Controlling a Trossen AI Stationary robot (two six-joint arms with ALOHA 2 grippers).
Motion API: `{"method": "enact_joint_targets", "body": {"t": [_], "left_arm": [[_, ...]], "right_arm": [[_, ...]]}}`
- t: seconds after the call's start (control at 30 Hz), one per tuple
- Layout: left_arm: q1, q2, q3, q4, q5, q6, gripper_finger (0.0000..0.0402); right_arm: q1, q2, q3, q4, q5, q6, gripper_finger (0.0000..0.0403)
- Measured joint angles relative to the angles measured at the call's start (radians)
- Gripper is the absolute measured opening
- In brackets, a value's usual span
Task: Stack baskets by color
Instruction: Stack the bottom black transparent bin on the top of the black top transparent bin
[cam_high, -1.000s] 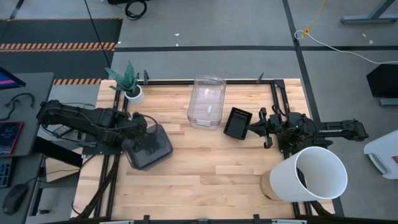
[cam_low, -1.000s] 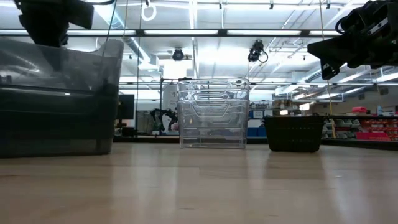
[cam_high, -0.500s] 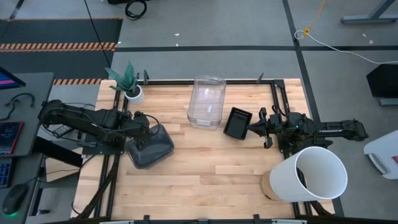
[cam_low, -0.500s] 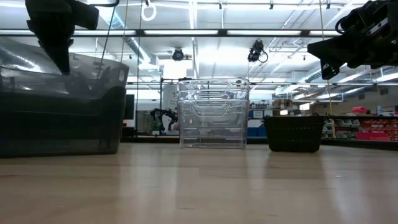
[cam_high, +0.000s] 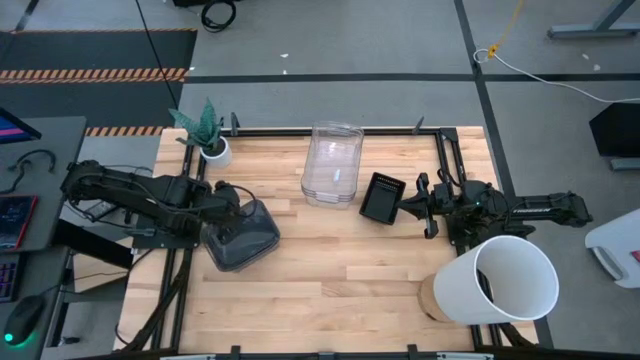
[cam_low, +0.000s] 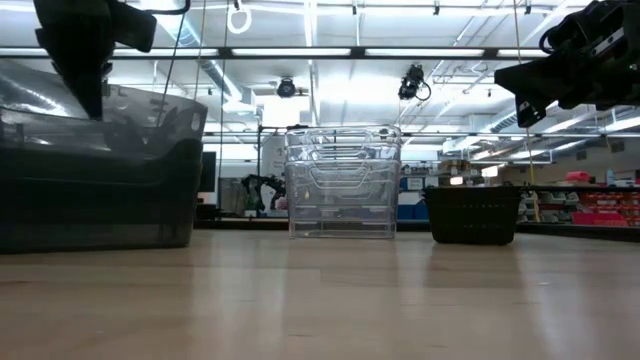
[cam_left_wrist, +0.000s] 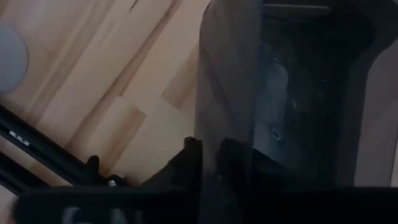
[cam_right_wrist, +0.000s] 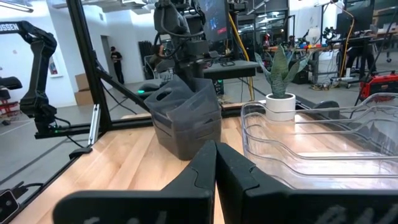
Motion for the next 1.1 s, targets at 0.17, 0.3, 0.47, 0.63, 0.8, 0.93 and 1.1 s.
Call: {"method": "enact_joint_targets", "body": {"t": [0.17,0.3,0.47,0.63,0.8,0.93,1.1], "left_arm": [[0.0,0.001,0.0,0.0,0.024,-0.012,0.0019],[0.001,0.002,0.0,0.005,0.056,-0.021,0.0014],[0.002,0.001,-0.012,0.024,0.072,-0.024,0.0013],[0.004,0.002,-0.1,0.073,0.119,-0.032,0.0009],[0.003,0.001,-0.158,0.11,0.101,-0.066,0.0052],[0.003,0.002,-0.16,0.122,0.081,-0.071,0.01],[0.003,0.002,-0.15,0.128,0.082,-0.07,0.0157]], "right_arm": [[0.0,0.0,0.0,0.003,0.0,0.0,0.0012],[0.0,0.0,0.0,0.003,0.0,0.0,0.0012],[0.0,0.0,0.0,0.003,0.0,0.0,0.0012],[0.0,0.0,0.0,0.003,0.0,0.0,0.0012],[0.0,0.0,0.0,0.003,0.0,0.0,0.0012],[0.0,0.0,0.0,0.003,0.0,0.0,0.0012],[0.0,0.0,0.0,0.004,0.0,0.0,0.0012]]}}
